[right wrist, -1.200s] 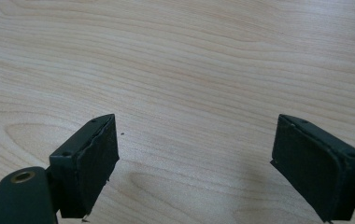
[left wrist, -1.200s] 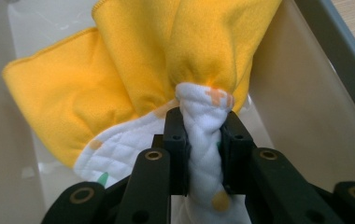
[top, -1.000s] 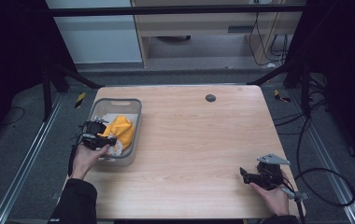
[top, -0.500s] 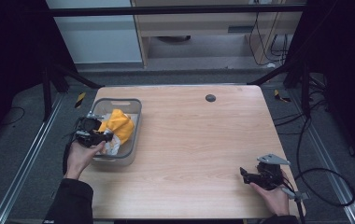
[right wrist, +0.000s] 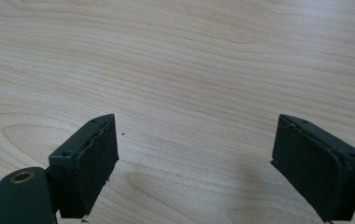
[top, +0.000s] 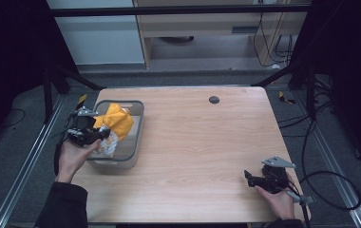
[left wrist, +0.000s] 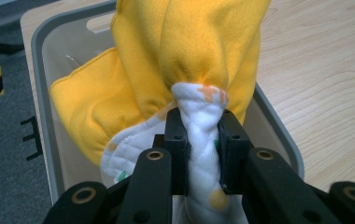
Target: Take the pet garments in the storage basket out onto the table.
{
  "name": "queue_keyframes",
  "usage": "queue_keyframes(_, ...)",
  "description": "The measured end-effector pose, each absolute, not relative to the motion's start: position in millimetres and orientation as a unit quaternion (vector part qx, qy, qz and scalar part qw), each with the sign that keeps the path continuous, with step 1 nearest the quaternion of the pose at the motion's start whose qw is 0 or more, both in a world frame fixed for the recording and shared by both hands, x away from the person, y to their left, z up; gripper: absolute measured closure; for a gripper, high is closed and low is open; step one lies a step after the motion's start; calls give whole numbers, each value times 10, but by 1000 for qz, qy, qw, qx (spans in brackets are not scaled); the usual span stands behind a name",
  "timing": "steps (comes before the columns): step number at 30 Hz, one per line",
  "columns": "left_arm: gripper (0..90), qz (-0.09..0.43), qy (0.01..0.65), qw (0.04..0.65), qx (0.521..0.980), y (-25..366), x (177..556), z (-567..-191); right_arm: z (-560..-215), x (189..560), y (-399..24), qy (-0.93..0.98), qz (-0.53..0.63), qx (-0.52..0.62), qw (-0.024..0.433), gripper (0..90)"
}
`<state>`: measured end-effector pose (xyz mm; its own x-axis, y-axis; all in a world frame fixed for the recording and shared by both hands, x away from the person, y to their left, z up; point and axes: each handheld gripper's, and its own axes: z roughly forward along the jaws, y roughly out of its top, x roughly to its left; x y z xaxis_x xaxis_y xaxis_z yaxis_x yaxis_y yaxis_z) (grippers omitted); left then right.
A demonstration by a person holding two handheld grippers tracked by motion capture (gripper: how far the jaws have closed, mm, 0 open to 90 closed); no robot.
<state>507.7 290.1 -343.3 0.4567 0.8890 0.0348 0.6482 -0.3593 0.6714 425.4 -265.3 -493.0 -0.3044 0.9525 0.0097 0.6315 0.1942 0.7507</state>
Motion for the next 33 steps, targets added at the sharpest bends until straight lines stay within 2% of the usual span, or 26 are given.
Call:
queue_keyframes(18, 771, 211, 427, 327, 816, 2669, 4799, -3023, -4920, 4247, -2665, 733, 338, 539, 243, 139)
queue_keyframes(33, 772, 195, 377, 339, 839, 2320, 4673, -2927, -4912, 4238, -2683, 731, 340, 538, 245, 137)
